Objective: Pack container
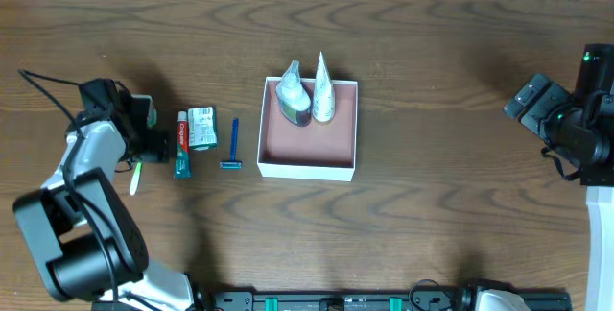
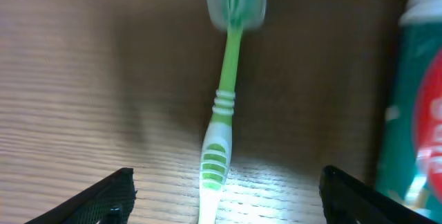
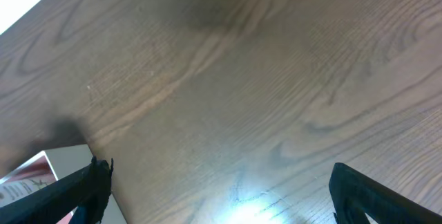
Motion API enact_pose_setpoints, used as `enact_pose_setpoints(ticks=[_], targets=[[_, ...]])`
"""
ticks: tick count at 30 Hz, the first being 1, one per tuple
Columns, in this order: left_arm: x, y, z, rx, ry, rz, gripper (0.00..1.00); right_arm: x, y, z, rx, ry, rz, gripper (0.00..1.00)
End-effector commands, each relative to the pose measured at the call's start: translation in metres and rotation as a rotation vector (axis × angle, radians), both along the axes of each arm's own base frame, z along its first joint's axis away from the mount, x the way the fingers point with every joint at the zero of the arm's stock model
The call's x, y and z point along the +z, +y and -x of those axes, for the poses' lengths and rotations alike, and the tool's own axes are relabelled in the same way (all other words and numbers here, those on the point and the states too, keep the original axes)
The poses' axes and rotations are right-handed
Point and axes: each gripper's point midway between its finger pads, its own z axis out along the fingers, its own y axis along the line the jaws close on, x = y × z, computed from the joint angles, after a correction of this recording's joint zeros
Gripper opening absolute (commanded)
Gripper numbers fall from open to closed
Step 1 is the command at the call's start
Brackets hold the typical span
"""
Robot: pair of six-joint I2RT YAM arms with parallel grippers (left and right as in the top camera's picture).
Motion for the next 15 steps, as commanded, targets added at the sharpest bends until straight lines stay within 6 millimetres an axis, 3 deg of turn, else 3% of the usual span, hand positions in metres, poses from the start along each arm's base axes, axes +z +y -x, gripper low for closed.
enact_pose_setpoints(ticks=[1,6,12,15], targets=[[-0.005,0.01,0.003,-0.018,0.034,-0.035,0.83,0.001,-0.002,0.001,-0.018,-0.004,-0.003,0.99],[-0.004,0.013,0.002,-0.01,0.025,-0.039,0.76,0.001,-0.002,0.001,-0.018,-0.004,-0.003,0.99],[-0.005,0.027,0.009,0.036,0.027,-0.031,0.5,0.001,-0.002,0.001,-0.018,-0.004,-0.003,0.99],[-0.005,0.025,0.01,0.043,0.014,0.011,0.45,0.001,-0.002,0.001,-0.018,-0.004,-0.003,0.99]])
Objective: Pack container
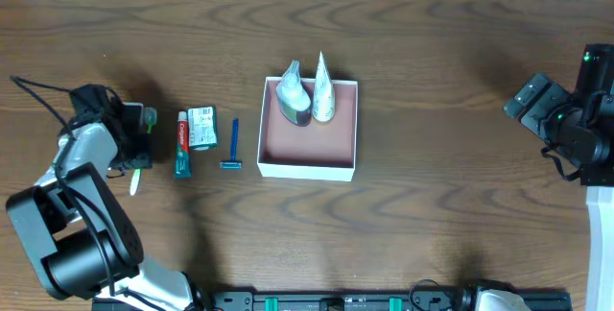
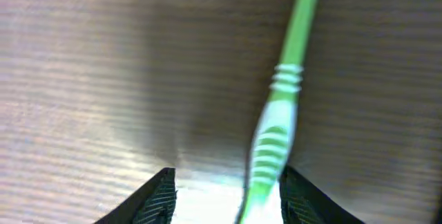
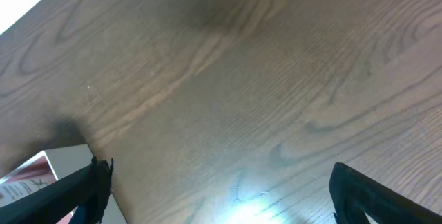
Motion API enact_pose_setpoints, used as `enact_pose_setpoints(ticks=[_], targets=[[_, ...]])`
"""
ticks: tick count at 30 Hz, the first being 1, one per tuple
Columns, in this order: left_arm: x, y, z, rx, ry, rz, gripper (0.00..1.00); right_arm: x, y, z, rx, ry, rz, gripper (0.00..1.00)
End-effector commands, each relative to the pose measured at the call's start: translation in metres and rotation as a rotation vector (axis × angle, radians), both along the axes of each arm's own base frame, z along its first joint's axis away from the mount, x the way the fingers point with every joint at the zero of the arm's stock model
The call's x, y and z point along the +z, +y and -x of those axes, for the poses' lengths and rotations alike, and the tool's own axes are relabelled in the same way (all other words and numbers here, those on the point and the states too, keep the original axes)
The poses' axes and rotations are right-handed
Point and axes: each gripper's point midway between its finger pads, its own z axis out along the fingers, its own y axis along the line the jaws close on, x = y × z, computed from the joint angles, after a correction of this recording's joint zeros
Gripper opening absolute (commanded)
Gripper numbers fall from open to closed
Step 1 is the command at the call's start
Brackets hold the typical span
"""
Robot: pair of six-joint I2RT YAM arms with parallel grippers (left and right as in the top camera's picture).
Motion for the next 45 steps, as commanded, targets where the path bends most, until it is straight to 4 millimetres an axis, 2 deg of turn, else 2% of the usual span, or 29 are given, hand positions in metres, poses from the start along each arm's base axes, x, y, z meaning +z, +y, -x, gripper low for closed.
enact_pose_setpoints(ticks=[1,7,9,13,19,27,29,30,32,33,35,41,45], targets=[[0.001,0.001,-0.002,0.003,-0.018,0.041,0.41,0.001,-0.002,0.001,-0.018,-0.004,-0.003,0.99],[0.001,-0.012,-0.01,-0.018,-0.057,0.11,0.19,0.001,-0.002,0.001,-0.018,-0.004,-0.003,0.99],[0.003,-0.016,-0.013,-0.025,-0.075,0.13,0.08,0.001,-0.002,0.001,-0.018,-0.004,-0.003,0.99],[0.018,-0.018,-0.02,-0.04,-0.123,0.126,0.06,0.001,-0.002,0.001,-0.018,-0.004,-0.003,0.99],[0.053,-0.016,-0.026,-0.05,-0.212,0.085,0.06,0.001,-0.002,0.001,-0.018,-0.004,-0.003,0.99],[0.126,-0.048,-0.039,-0.154,-0.417,0.085,0.06,0.001,-0.002,0.001,-0.018,-0.004,-0.003,0.99],[0.138,-0.054,-0.038,-0.171,-0.441,0.073,0.06,0.001,-0.002,0.001,-0.018,-0.004,-0.003,0.99],[0.14,-0.054,-0.037,-0.172,-0.443,0.069,0.08,0.001,-0.002,0.001,-0.018,-0.004,-0.003,0.99],[0.138,-0.05,-0.033,-0.156,-0.423,0.049,0.28,0.001,-0.002,0.001,-0.018,-0.004,-0.003,0.99],[0.134,-0.046,-0.03,-0.141,-0.403,0.035,0.31,0.001,-0.002,0.001,-0.018,-0.004,-0.003,0.99],[0.124,-0.037,-0.027,-0.089,-0.368,0.027,0.5,0.001,-0.002,0.001,-0.018,-0.004,-0.003,0.99],[0.086,0.001,-0.015,0.18,-0.259,-0.011,0.59,0.001,-0.002,0.001,-0.018,-0.004,-0.003,0.99],[0.064,0.015,-0.013,0.341,-0.243,0.033,0.64,0.001,-0.002,0.001,-0.018,-0.004,-0.003,0.99]])
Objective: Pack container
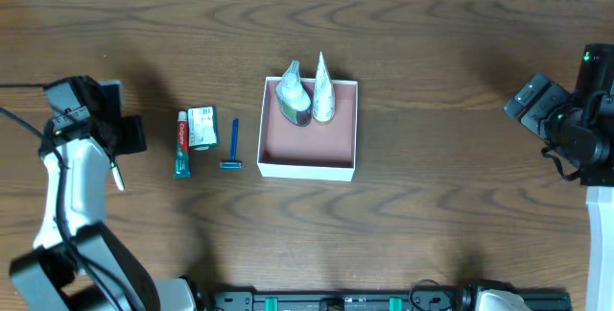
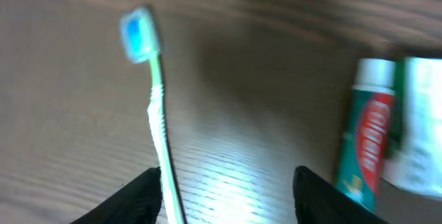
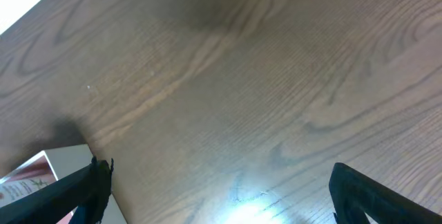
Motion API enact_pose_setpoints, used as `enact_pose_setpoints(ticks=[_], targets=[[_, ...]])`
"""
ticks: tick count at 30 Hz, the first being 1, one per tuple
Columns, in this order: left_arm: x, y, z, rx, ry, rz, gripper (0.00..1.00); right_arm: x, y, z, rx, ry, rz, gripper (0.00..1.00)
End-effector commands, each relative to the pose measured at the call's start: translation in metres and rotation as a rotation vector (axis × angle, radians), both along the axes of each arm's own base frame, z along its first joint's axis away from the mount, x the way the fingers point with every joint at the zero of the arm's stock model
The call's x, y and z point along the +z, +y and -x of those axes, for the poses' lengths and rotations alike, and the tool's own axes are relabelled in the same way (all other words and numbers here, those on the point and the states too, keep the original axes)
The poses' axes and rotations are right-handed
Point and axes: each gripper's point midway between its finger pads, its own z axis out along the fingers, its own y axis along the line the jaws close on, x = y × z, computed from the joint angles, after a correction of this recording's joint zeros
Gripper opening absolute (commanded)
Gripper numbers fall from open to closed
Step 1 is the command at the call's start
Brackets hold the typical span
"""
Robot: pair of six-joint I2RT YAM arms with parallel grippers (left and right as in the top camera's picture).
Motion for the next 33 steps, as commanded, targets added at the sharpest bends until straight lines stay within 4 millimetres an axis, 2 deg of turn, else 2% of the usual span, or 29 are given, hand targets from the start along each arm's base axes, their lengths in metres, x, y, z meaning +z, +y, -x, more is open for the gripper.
enact_pose_setpoints(ticks=[1,10,15,25,29,33], targets=[[-0.016,0.022,0.006,0.197,0.018,0.031,0.64,0.001,-0.002,0.001,-0.018,-0.004,-0.003,0.99],[-0.055,0.065,0.013,0.299,0.041,0.034,0.67,0.001,-0.002,0.001,-0.018,-0.004,-0.003,0.99],[-0.066,0.072,0.005,0.295,0.023,0.026,0.64,0.001,-0.002,0.001,-0.019,-0.004,-0.004,0.99],[-0.086,0.056,-0.002,0.255,0.025,0.122,0.45,0.001,-0.002,0.001,-0.019,-0.004,-0.004,0.99],[-0.095,0.052,0.003,0.255,0.054,0.143,0.38,0.001,-0.002,0.001,-0.019,-0.004,-0.004,0.99],[-0.096,0.05,0.005,0.258,0.062,0.154,0.19,0.001,-0.002,0.001,-0.018,-0.004,-0.003,0.99]])
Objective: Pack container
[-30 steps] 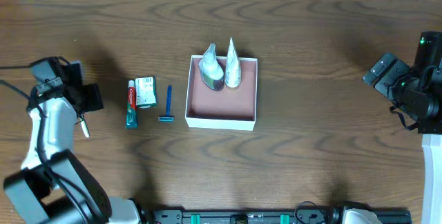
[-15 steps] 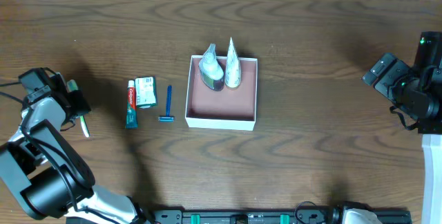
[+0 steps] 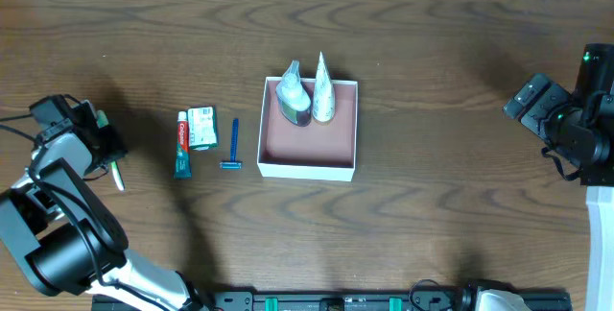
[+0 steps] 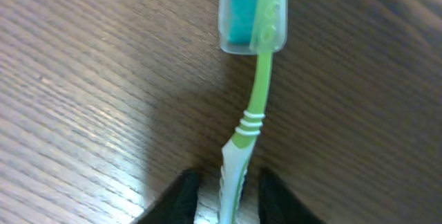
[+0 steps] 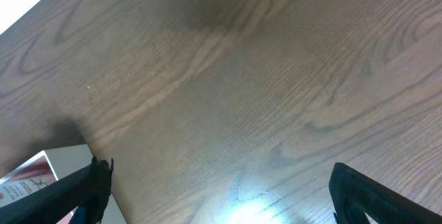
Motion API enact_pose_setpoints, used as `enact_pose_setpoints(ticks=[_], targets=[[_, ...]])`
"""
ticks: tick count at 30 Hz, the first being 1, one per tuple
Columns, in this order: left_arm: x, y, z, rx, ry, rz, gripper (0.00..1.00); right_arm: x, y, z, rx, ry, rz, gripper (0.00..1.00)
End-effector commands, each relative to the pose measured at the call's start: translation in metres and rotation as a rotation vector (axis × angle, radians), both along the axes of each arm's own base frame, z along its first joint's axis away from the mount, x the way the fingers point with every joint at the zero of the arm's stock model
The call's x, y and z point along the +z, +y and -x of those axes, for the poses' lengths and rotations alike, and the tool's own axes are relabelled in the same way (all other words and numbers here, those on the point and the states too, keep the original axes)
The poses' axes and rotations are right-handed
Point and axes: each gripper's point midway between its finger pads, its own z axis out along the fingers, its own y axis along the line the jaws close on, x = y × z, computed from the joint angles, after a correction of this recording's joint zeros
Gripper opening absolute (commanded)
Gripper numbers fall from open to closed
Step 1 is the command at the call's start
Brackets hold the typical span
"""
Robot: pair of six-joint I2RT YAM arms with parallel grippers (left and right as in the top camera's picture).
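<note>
A green-and-white toothbrush (image 4: 254, 99) with a clear cap over its blue bristles lies on the wood. My left gripper (image 4: 229, 200) straddles its handle, jaws drawn narrow, with a sliver of table showing on each side. From overhead, the toothbrush (image 3: 117, 175) lies at the far left beside the left gripper (image 3: 106, 153). The white box (image 3: 307, 168) with a reddish floor stands mid-table and holds two silvery pouches (image 3: 307, 93). Far right, my right gripper (image 5: 221, 189) hangs open over bare wood.
Between toothbrush and box lie a toothpaste tube (image 3: 181, 145), a small green carton (image 3: 201, 127) and a blue razor (image 3: 233, 144). A corner of the box (image 5: 31, 175) shows at the left edge of the right wrist view.
The left gripper's jaws have narrowed and now sit centred on the toothbrush handle, which was against one finger before. The wrist has turned; toothpaste is out of its view. The right arm is unchanged.
The left gripper stood wide open over the toothbrush next to the toothpaste. Then its jaws were narrower beside the handle. Later the toothbrush lay further left, away from the toothpaste. Now the jaws closely flank the handle there. The right arm never moved.
</note>
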Motion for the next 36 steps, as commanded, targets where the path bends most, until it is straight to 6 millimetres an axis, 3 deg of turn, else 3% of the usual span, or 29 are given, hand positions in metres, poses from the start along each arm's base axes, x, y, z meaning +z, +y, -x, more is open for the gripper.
enact_pose_setpoints(ticks=[1,4,12,16,21,28,33,36], targets=[[-0.017,-0.012,0.008,-0.007,0.045,0.065,0.14,0.001,-0.002,0.001,-0.018,-0.004,-0.003,0.99],[-0.018,-0.025,0.005,-0.021,0.027,0.131,0.06,0.001,-0.002,0.001,-0.019,-0.004,-0.004,0.99],[-0.019,-0.061,0.004,-0.042,0.056,0.225,0.06,0.001,-0.002,0.001,-0.019,-0.004,-0.004,0.99],[-0.006,-0.096,-0.009,-0.13,0.018,0.295,0.06,0.001,-0.002,0.001,-0.019,-0.004,-0.004,0.99],[0.029,-0.137,-0.022,-0.253,-0.035,0.293,0.06,0.001,-0.002,0.001,-0.018,-0.004,-0.003,0.99],[0.106,-0.176,-0.026,-0.409,-0.16,0.14,0.06,0.001,-0.002,0.001,-0.019,-0.004,-0.004,0.99],[0.164,-0.217,-0.012,-0.582,-0.279,0.069,0.06,0.001,-0.002,0.001,-0.019,-0.004,-0.004,0.99],[0.19,-0.253,0.01,-0.765,-0.324,0.018,0.06,0.001,-0.002,0.001,-0.019,-0.004,-0.004,0.99]])
